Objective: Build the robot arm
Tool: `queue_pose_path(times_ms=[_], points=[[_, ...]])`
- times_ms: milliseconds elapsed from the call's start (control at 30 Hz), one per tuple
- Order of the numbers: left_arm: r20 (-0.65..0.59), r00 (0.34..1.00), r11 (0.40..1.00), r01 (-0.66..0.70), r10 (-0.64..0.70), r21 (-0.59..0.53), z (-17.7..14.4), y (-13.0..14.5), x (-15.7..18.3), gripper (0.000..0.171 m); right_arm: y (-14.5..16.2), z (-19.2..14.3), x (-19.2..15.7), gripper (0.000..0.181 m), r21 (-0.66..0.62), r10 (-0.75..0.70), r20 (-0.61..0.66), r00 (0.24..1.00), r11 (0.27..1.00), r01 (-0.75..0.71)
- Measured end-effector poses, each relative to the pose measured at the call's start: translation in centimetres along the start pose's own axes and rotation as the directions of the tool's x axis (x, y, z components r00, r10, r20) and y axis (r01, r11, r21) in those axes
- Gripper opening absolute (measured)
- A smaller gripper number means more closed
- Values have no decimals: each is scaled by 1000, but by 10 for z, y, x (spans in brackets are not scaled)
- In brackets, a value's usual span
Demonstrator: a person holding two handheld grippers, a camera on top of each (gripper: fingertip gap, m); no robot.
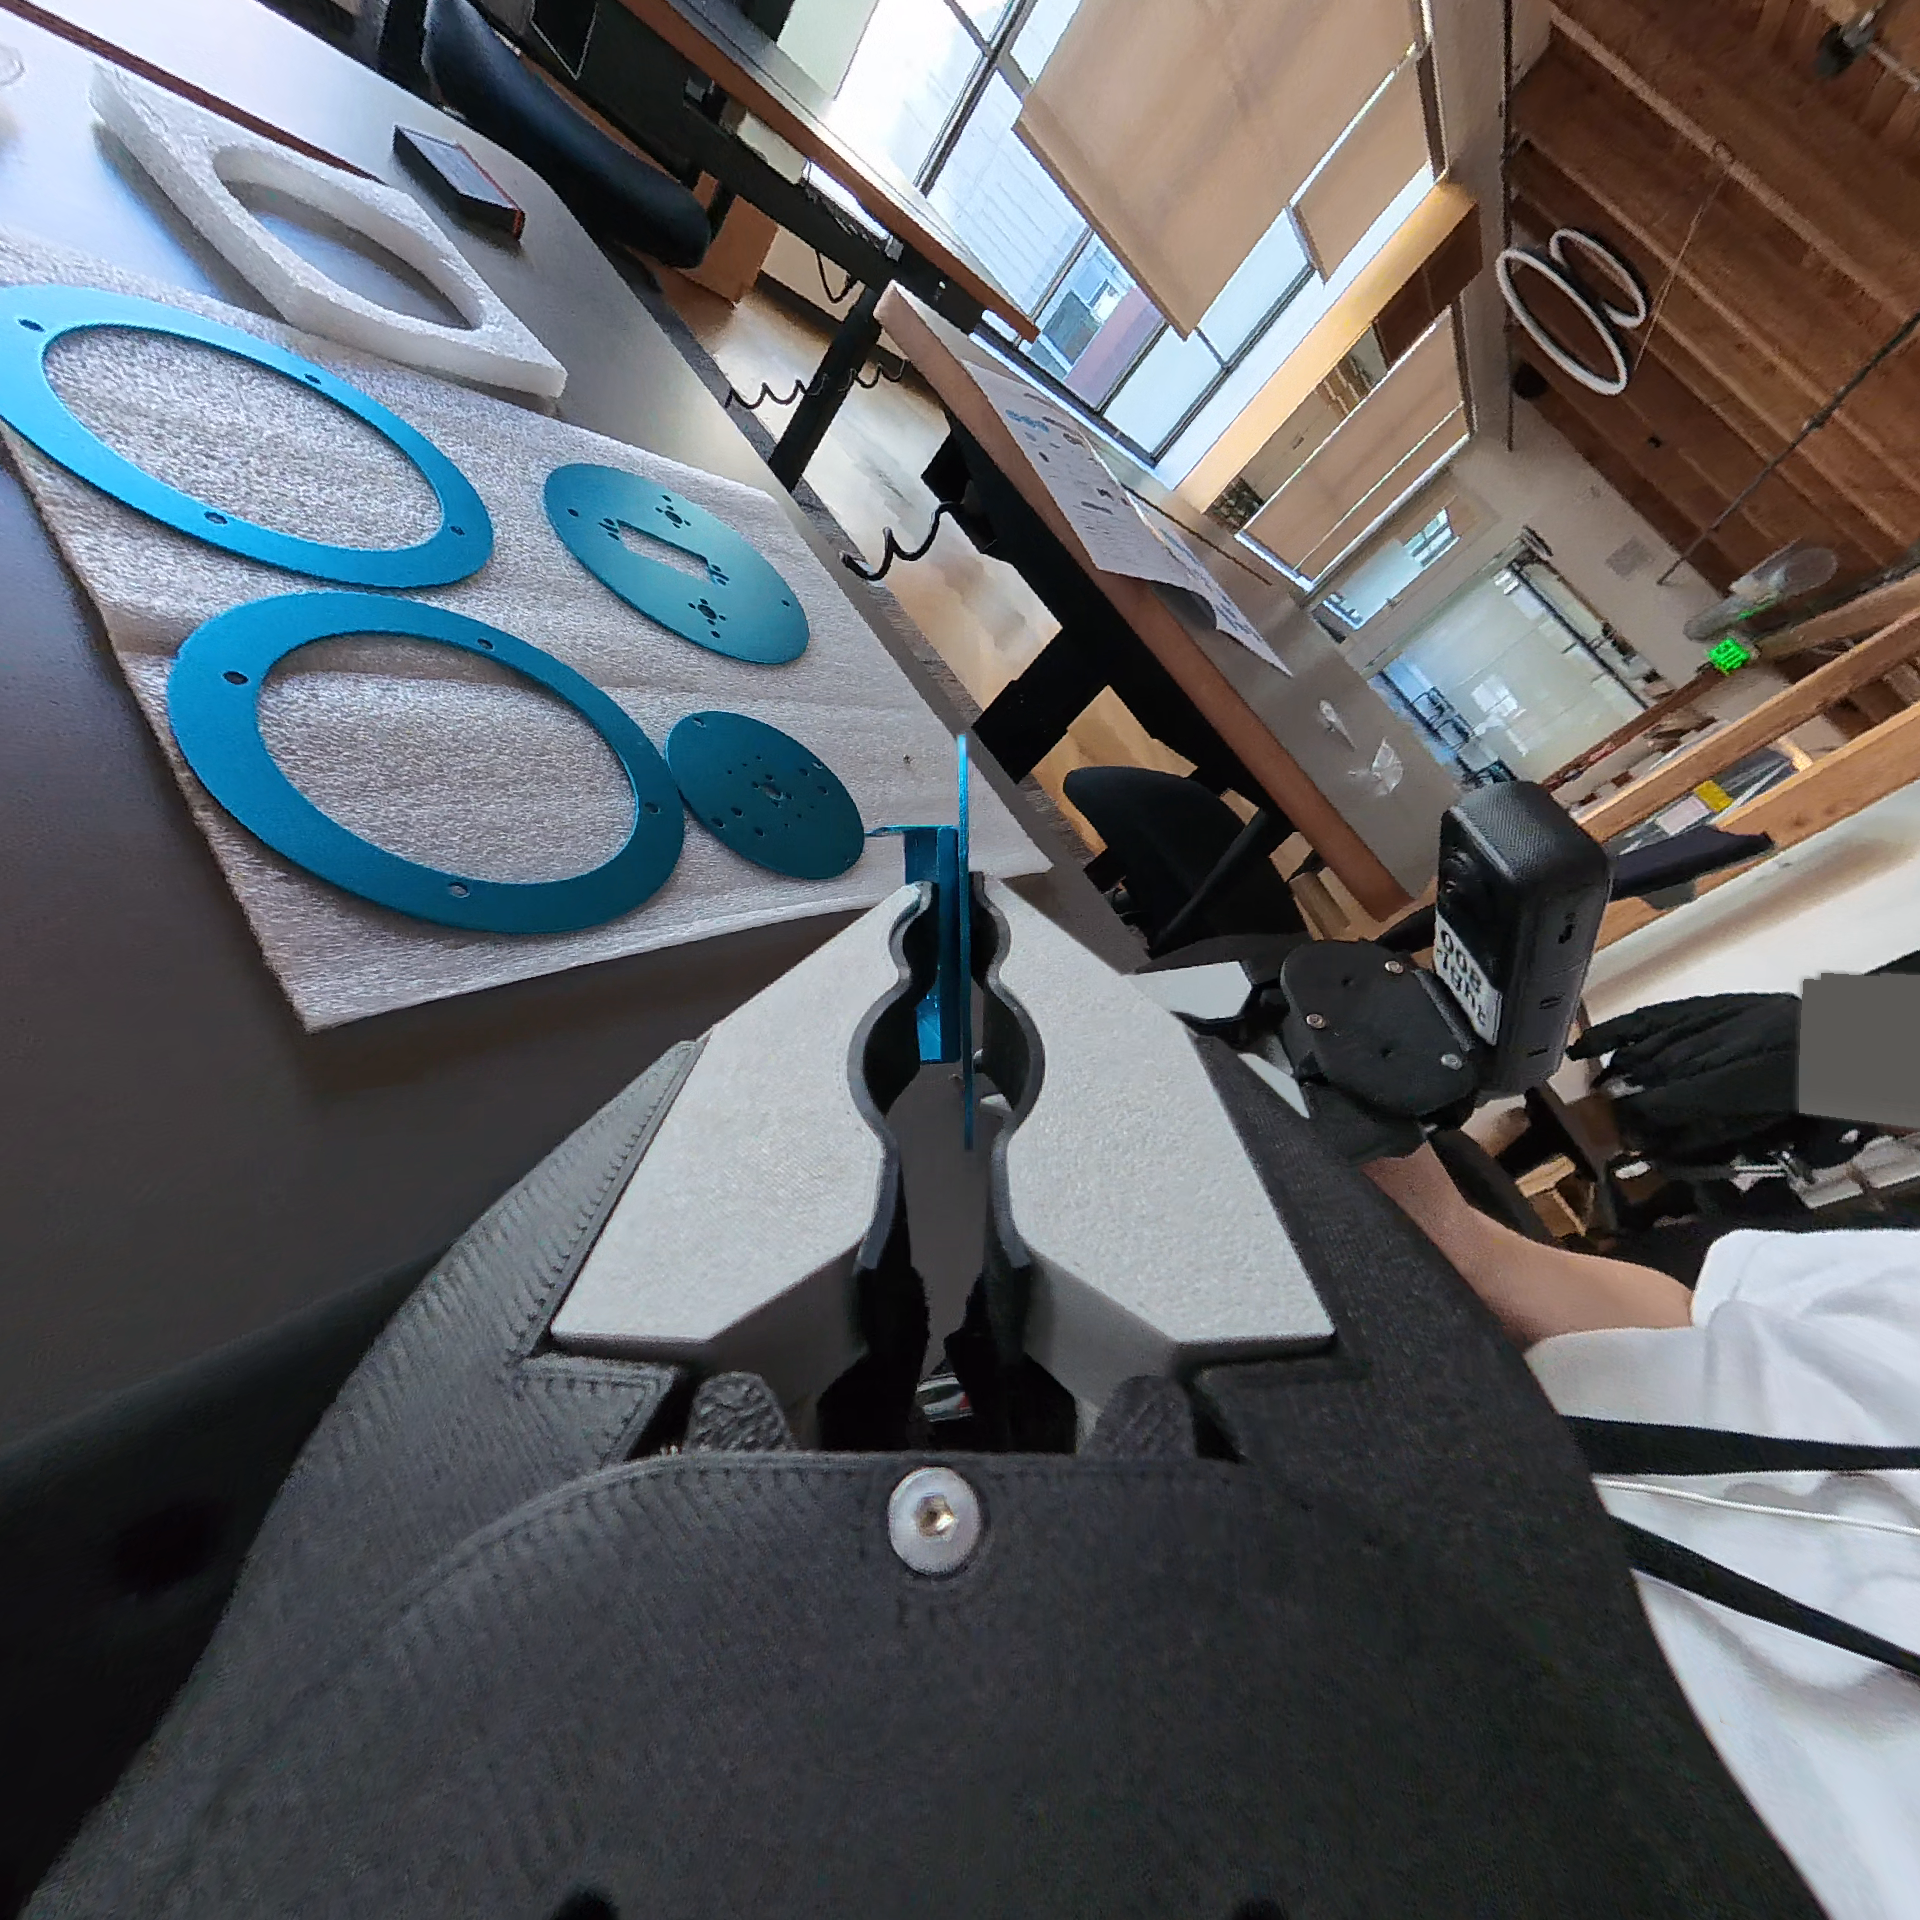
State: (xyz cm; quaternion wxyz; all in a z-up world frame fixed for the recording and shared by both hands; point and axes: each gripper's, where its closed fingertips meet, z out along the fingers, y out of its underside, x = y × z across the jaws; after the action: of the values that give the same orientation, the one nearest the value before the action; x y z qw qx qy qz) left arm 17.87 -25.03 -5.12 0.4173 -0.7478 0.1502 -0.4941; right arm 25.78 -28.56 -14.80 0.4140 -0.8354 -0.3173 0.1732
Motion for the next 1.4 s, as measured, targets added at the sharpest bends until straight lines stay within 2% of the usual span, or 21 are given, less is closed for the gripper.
queue_pose_path(times_ms=[200,467,667,800,900,1033,1300,1400], points=[[-27,1000,1000,6,-6,-1,-4,3,1,3,-2,2,4,6,-16,2,-37,999,1000,-3],[-50,999,1000,11,-11,-3,-6,4,3,3,2,5,3,1,-34,17,-15,1000,999,-17],[-45,999,1000,2,-2,5,-9,2,-1,3,-12,-14,16,1,52,53,19,998,997,-54],[-61,998,1000,-9,9,-5,-7,2,0,3,-10,-23,38,1,61,118,96,988,990,-124],[-94,995,1000,20,-21,-13,-2,1,3,3,-20,-31,47,0,103,165,166,972,978,-184],[-147,987,998,60,-62,-15,3,-3,13,3,-40,-41,48,0,163,122,221,968,974,-160],[-156,988,1000,6,-8,-14,13,-5,31,3,-52,-46,48,1,191,102,348,932,965,-177],[-134,988,997,-80,80,6,15,-9,37,3,-48,-46,54,1,196,96,354,930,965,-174]])
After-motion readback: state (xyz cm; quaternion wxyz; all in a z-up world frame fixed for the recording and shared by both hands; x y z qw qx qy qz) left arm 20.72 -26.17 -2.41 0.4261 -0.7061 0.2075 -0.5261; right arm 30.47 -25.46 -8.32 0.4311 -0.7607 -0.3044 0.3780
